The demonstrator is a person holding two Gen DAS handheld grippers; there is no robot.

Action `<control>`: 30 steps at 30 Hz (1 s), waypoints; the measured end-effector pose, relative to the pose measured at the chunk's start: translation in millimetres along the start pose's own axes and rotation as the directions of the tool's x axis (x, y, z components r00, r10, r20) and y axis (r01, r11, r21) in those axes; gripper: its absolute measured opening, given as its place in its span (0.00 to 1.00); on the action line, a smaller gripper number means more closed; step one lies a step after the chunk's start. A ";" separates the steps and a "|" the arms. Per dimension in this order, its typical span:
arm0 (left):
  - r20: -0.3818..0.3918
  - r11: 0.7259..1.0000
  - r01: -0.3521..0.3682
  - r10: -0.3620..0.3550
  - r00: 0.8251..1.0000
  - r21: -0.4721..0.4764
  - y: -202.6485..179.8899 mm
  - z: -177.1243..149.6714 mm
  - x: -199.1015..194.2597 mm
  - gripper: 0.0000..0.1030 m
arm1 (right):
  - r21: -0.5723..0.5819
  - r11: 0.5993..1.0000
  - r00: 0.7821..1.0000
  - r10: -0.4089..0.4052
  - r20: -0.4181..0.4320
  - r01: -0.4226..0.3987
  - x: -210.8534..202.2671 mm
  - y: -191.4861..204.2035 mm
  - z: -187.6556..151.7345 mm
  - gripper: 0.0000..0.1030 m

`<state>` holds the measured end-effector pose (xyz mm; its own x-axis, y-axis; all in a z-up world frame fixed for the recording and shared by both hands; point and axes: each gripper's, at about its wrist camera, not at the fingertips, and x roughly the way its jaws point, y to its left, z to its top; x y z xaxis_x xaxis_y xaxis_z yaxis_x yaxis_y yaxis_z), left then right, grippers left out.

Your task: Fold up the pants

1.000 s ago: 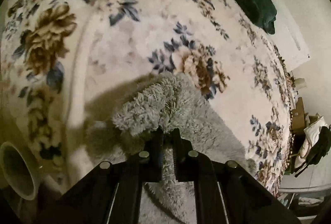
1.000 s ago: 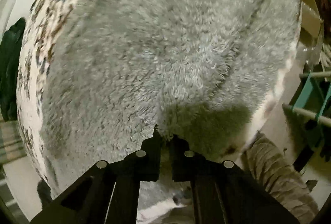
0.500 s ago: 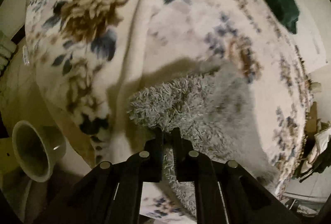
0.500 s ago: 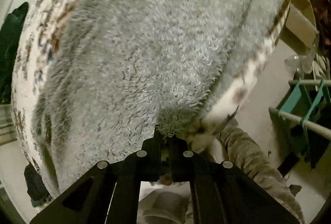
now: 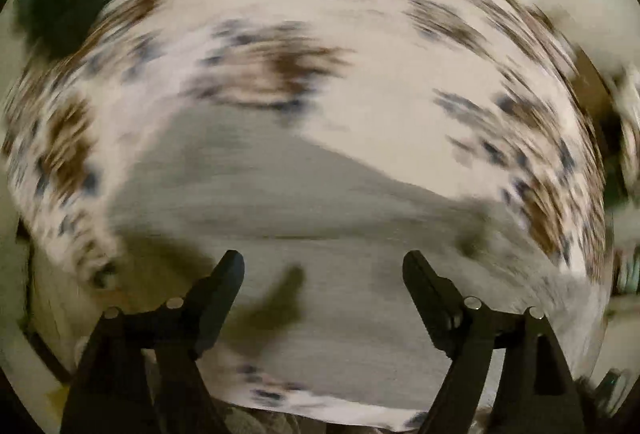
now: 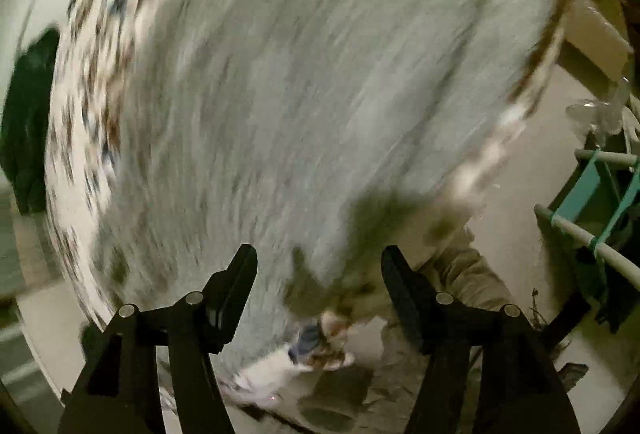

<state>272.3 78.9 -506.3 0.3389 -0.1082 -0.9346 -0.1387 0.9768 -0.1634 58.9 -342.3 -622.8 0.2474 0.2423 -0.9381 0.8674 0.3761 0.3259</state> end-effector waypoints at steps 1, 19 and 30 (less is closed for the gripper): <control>-0.010 0.999 0.015 -0.014 1.000 0.043 -26.2 -1.9 4.3 0.79 | 0.020 1.000 1.000 0.001 0.027 -0.002 -9.4 -9.2 11.2 0.65; -0.184 0.929 0.101 -0.036 0.982 0.355 -290.1 -70.8 80.4 0.79 | 0.215 0.975 0.957 -0.008 0.291 -0.057 -34.0 -114.9 226.6 0.04; -0.203 0.909 0.122 -0.042 0.978 0.399 -317.7 -91.2 71.1 0.79 | 0.274 0.959 0.940 -0.032 0.338 -0.066 -94.3 -153.0 191.2 0.04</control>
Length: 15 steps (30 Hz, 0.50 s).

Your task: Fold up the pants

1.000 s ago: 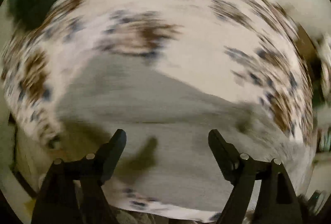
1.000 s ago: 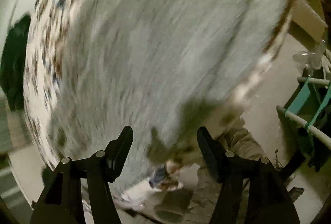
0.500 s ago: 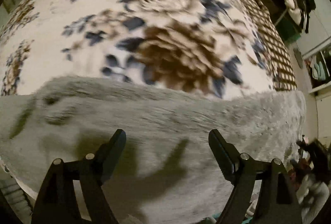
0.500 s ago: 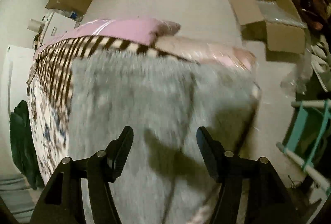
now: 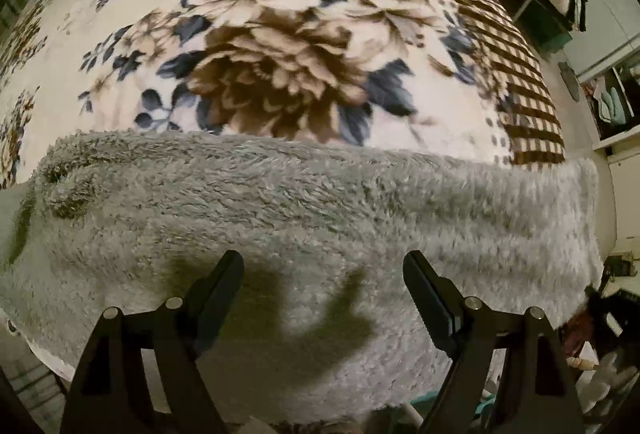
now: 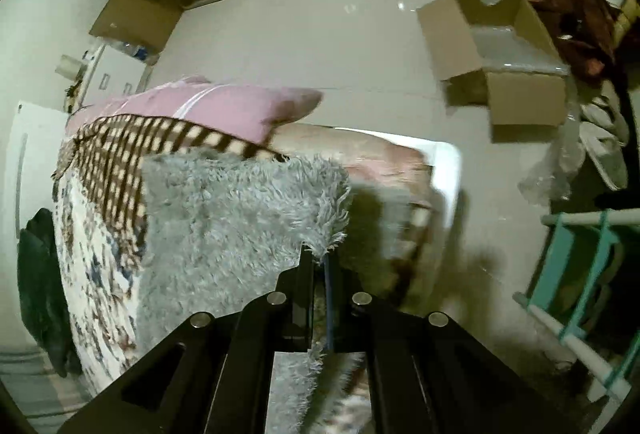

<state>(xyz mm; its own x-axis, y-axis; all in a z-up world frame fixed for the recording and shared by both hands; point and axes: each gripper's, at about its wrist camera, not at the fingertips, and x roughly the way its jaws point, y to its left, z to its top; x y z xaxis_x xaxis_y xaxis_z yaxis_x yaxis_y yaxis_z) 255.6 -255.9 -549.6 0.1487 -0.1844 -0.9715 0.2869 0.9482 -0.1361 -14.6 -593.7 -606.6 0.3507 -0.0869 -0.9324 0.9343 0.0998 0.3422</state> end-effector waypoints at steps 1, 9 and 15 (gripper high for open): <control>0.001 1.000 0.003 -0.003 1.000 0.000 -2.3 0.7 0.4 0.79 | 0.005 1.000 1.000 -0.013 -0.009 0.013 1.2 -5.6 -0.6 0.04; 0.002 1.000 0.016 -0.016 1.000 -0.023 8.6 -2.6 -4.9 0.79 | 0.023 0.995 0.977 -0.087 -0.197 0.093 46.3 -31.3 -4.4 0.17; 0.042 0.991 0.004 0.002 0.999 -0.133 74.1 -7.9 -39.3 0.79 | -0.199 0.979 0.959 -0.098 -0.268 0.044 21.6 51.1 -50.6 0.53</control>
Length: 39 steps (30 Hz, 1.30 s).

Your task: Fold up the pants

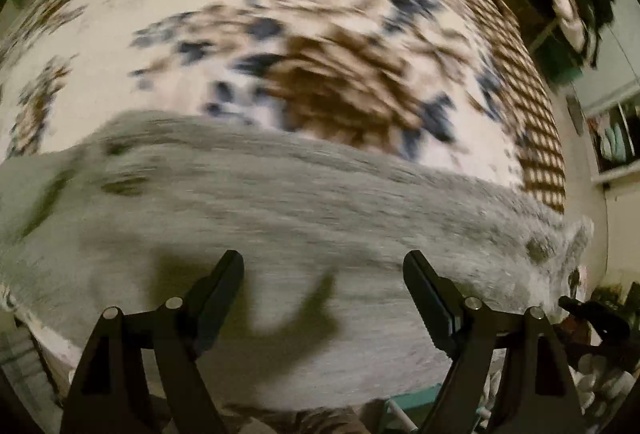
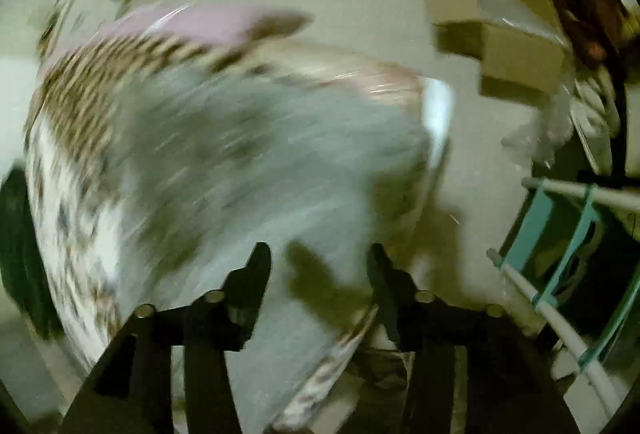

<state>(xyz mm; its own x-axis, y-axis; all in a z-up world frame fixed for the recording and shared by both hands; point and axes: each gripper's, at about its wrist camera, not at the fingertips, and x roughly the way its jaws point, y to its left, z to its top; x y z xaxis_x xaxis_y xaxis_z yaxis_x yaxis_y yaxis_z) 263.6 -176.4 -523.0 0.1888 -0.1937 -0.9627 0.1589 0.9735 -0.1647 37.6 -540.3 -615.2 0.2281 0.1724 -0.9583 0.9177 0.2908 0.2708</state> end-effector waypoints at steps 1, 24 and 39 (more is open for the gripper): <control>0.006 1.000 -0.011 0.011 1.000 -0.029 19.3 1.3 -6.7 0.79 | -0.084 0.996 0.999 0.010 -0.049 -0.015 4.0 33.3 -16.3 0.53; -0.018 0.874 -0.216 0.232 0.973 -0.436 346.7 37.4 13.4 0.79 | -0.620 0.773 0.929 -0.118 -0.351 -0.135 217.6 433.5 -251.5 0.11; 0.033 0.919 -0.156 0.180 0.983 -0.362 298.1 58.2 0.5 0.79 | -0.924 0.378 0.900 -0.384 -0.205 -0.050 209.3 443.7 -253.8 0.55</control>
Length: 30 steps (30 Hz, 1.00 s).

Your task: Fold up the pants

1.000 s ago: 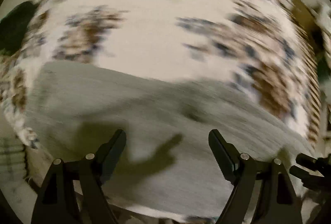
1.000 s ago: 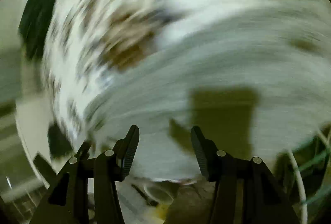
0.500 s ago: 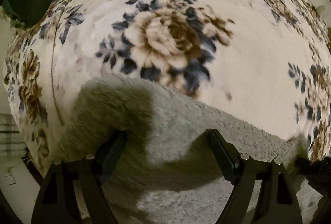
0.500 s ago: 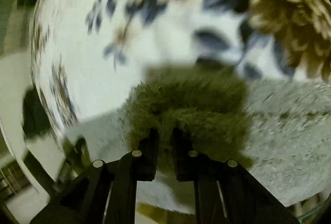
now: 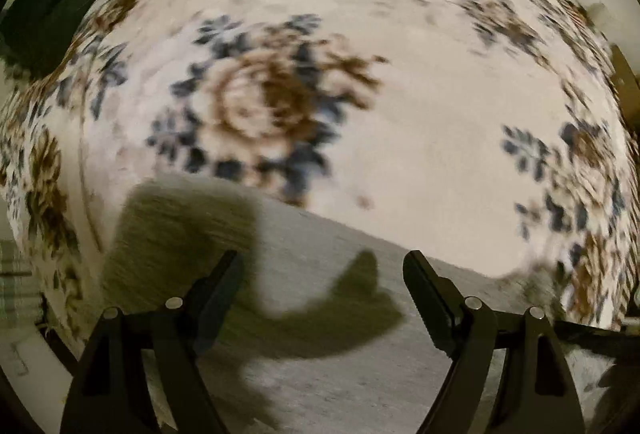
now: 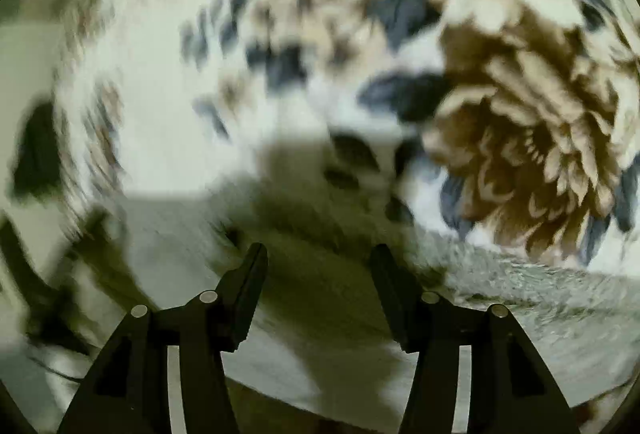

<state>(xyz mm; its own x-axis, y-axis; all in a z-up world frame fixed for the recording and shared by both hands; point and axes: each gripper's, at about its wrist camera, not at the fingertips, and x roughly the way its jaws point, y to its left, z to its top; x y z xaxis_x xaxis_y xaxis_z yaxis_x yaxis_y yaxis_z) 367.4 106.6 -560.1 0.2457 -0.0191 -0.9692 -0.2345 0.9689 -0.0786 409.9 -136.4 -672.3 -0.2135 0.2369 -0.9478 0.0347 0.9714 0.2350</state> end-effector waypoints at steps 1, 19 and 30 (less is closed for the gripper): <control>-0.002 1.000 0.008 -0.008 1.000 0.021 -9.5 -2.0 0.6 0.79 | -0.049 0.997 0.998 -0.057 -0.009 0.056 7.8 7.3 -1.2 0.54; -0.039 0.999 0.047 -0.046 0.998 0.018 -14.6 -7.9 1.5 0.79 | 0.291 0.953 0.990 0.051 0.129 -0.087 -18.1 -72.6 2.1 0.26; -0.079 0.966 -0.025 0.004 0.997 -0.259 135.0 -38.6 -38.9 0.79 | 0.517 0.798 0.944 0.322 0.072 -0.311 20.1 -18.7 -125.9 0.72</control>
<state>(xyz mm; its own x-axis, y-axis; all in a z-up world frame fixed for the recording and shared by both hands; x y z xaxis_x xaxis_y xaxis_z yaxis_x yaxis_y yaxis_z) 289.9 228.6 -542.1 0.1698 -0.0344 -0.9849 -0.4762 0.8721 -0.1126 282.0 -151.9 -668.5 -0.1203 0.5374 -0.8347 0.5986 0.7100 0.3708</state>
